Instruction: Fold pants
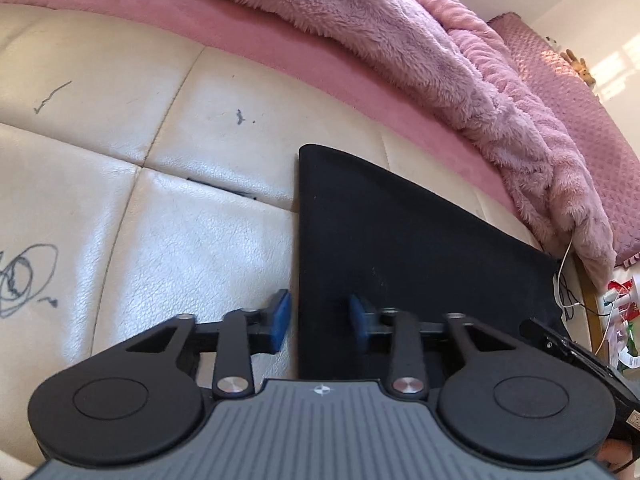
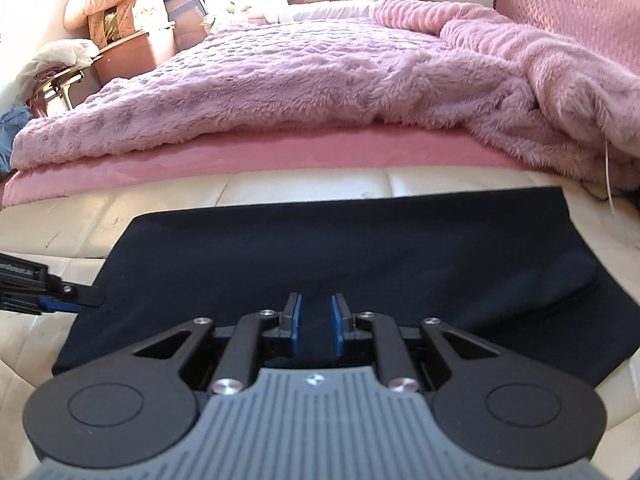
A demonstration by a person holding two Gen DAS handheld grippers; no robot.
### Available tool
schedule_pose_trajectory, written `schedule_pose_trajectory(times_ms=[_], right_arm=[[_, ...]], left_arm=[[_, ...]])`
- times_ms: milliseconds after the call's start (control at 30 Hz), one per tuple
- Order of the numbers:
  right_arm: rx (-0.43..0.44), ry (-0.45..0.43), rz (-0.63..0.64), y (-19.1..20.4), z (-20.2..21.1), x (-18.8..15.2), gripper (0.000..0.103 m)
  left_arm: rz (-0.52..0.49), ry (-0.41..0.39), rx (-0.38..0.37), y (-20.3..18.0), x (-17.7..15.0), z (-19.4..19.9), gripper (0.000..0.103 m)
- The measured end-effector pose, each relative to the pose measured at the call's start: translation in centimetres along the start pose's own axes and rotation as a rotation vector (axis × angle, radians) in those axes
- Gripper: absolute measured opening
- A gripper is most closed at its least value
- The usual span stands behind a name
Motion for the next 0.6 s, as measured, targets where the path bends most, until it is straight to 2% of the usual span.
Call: schedule_pose_trajectory(times_ms=[33,100,333,467,600], right_arm=[[0.0,0.002,-0.006,0.1,0.1,-0.2,0.012],[-0.006,0.002,-0.011,0.3,0.4,-0.2,0.012],[-0.003,0.046,0.028,0.2,0.5,-0.3,0.013],[0.03,0.077,0.071,2.1,0.4,-0.8,0.013],[0.115,0.097,0.113,5.9,0.6,-1.2,0.013]], left_arm=[[0.009,-0.004,0.009,0.1,0.0,0.1,0.014],[0.036,-0.013,0.009,0.2,-0.1,0.3,0.01],[-0.009,-0.032,0.082,1.1,0.2,1.7,0.007],[0.006,-0.015,0.129,4.7,1.8,4.3,0.007],[0.005,0.006,0.165,9.1,3.3,7.8,0.006]])
Point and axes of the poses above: each gripper's, at about its wrist camera, not at the fingertips, and z roughly against the way its jaws point, y to its left, x to its top, the point moved 7 cm from there along -z, roughly the way its jaws point, and after that the axes turned 8 degrees about -y, right-handed, at the moved point
